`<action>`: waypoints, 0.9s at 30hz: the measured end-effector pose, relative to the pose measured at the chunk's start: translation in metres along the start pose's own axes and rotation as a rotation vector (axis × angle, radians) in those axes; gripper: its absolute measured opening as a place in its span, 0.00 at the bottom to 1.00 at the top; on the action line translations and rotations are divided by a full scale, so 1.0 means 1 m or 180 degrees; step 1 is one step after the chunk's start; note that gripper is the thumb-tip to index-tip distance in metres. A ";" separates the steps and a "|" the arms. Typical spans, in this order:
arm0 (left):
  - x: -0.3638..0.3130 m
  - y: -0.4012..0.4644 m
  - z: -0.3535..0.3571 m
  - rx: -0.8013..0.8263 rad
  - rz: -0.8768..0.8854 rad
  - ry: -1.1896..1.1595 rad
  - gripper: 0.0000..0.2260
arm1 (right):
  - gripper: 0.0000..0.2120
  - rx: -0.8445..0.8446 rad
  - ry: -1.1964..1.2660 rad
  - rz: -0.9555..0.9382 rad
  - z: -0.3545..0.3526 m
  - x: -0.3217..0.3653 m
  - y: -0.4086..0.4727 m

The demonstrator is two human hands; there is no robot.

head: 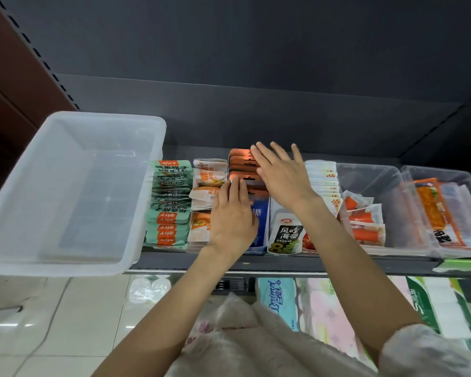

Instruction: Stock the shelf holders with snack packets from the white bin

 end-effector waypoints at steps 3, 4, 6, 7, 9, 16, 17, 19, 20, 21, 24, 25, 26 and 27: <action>0.003 0.002 -0.002 -0.0099 0.0002 0.0114 0.30 | 0.15 -0.0463 0.0432 0.0141 -0.007 -0.002 0.012; 0.003 0.002 -0.004 -0.0158 0.0036 0.0139 0.28 | 0.12 -0.0533 0.0661 0.0238 -0.009 -0.002 0.014; 0.001 0.000 -0.006 -0.0355 0.0264 0.0144 0.22 | 0.08 -0.0519 0.1108 0.0429 -0.012 -0.004 0.019; -0.001 -0.001 -0.006 -0.0422 0.0431 0.0132 0.18 | 0.07 -0.0477 0.1265 0.0500 -0.012 -0.006 0.021; -0.003 -0.001 -0.001 -0.0323 0.0770 0.0211 0.12 | 0.07 -0.0397 0.1387 0.0557 -0.012 -0.008 0.023; -0.006 0.016 0.005 -0.0023 0.0723 0.0606 0.15 | 0.10 -0.0206 0.1644 0.0371 -0.014 -0.016 0.021; -0.007 0.015 0.004 -0.0025 0.0714 0.0519 0.15 | 0.12 -0.0219 0.1657 0.0263 -0.014 -0.017 0.019; -0.004 0.011 -0.001 -0.0089 0.0751 0.0268 0.17 | 0.15 -0.0401 0.1702 0.0042 -0.019 -0.020 0.012; -0.001 0.009 -0.006 -0.0186 0.0769 0.0097 0.17 | 0.16 -0.0530 0.1705 -0.0071 -0.021 -0.021 0.008; 0.002 0.007 -0.012 -0.0361 0.0776 -0.0106 0.18 | 0.17 -0.0617 0.1640 -0.0195 -0.023 -0.022 0.004; 0.008 0.007 -0.025 -0.0977 0.0764 -0.0220 0.25 | 0.22 -0.0193 0.0967 -0.0569 -0.020 -0.016 -0.007; 0.008 0.011 -0.027 -0.0899 0.0695 0.0026 0.28 | 0.24 0.0063 0.0730 -0.0571 -0.016 -0.013 -0.009; 0.007 0.015 -0.027 -0.0685 0.0580 0.0385 0.30 | 0.26 0.0260 0.0523 -0.0501 -0.013 -0.011 -0.012; 0.005 0.020 -0.025 -0.0491 0.0472 0.0787 0.31 | 0.27 0.0369 0.0364 -0.0415 -0.011 -0.009 -0.014</action>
Point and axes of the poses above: each hand's wrist, its own y-axis towards the middle knuckle, its own z-axis out of the palm, x = y × z, the point moved 2 cm from there along y, towards the middle knuckle, and after that the axes turned 3 degrees about -y, right-handed, at the moved point
